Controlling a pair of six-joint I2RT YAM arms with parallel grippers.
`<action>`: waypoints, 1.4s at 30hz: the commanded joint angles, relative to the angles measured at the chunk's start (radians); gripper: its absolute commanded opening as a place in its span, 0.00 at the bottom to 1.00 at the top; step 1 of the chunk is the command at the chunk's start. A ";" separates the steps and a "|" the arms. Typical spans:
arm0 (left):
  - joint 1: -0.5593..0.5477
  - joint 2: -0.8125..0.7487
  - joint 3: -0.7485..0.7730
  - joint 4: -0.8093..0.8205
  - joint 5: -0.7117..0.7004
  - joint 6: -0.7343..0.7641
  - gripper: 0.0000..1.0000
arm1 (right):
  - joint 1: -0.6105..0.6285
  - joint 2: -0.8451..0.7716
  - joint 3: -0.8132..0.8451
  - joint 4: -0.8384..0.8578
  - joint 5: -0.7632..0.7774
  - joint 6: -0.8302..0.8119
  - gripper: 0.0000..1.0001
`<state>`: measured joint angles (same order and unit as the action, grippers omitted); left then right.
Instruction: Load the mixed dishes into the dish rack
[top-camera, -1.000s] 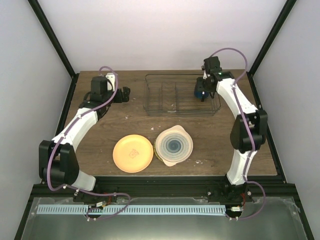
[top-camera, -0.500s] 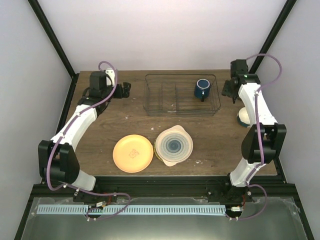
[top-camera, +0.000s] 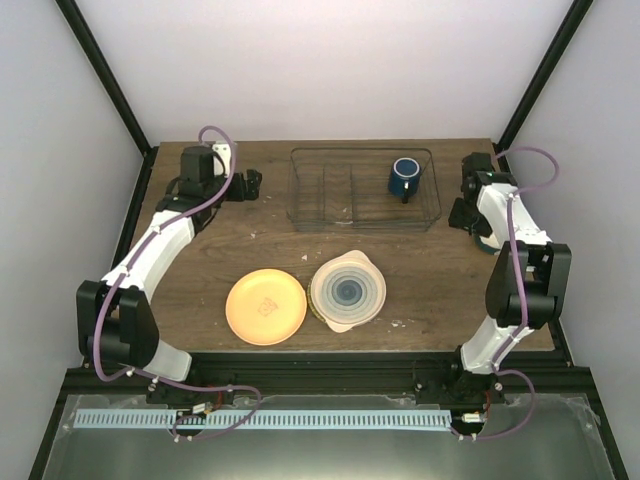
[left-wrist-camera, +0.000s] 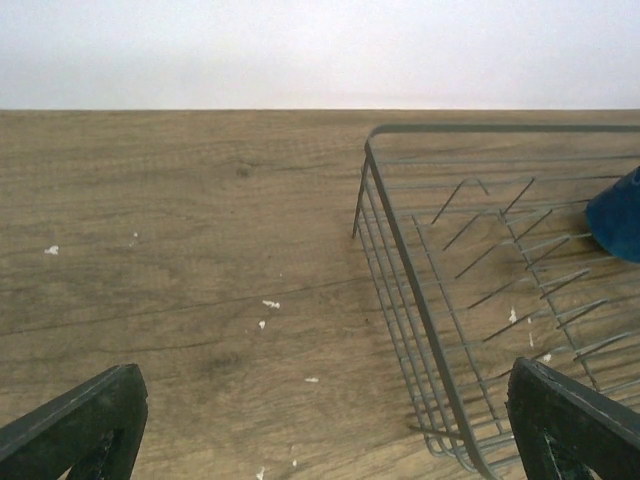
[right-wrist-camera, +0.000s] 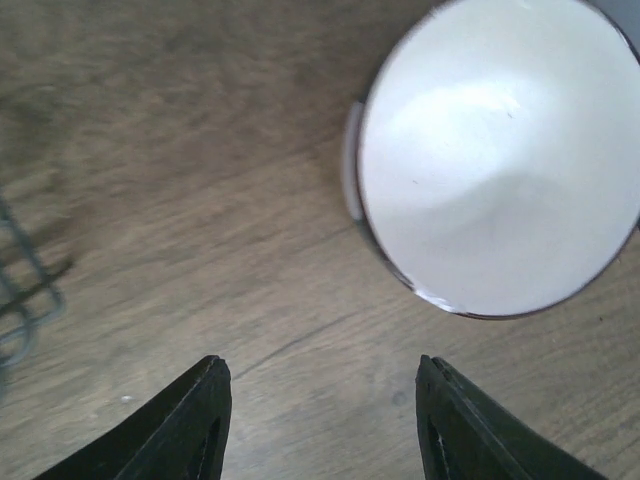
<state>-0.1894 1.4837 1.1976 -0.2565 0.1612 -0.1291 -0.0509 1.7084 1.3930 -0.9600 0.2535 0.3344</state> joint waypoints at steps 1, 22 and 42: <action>0.004 -0.029 -0.035 0.003 0.006 0.005 1.00 | -0.059 -0.043 -0.047 0.055 -0.007 -0.004 0.52; 0.005 -0.009 -0.037 0.012 0.015 -0.001 1.00 | -0.087 0.127 -0.086 0.279 0.070 -0.176 0.54; 0.004 0.040 0.009 0.000 0.020 0.008 1.00 | -0.088 0.197 -0.040 0.297 0.039 -0.205 0.01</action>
<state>-0.1894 1.5082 1.1728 -0.2588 0.1696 -0.1291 -0.1326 1.9213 1.3106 -0.6579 0.2653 0.1349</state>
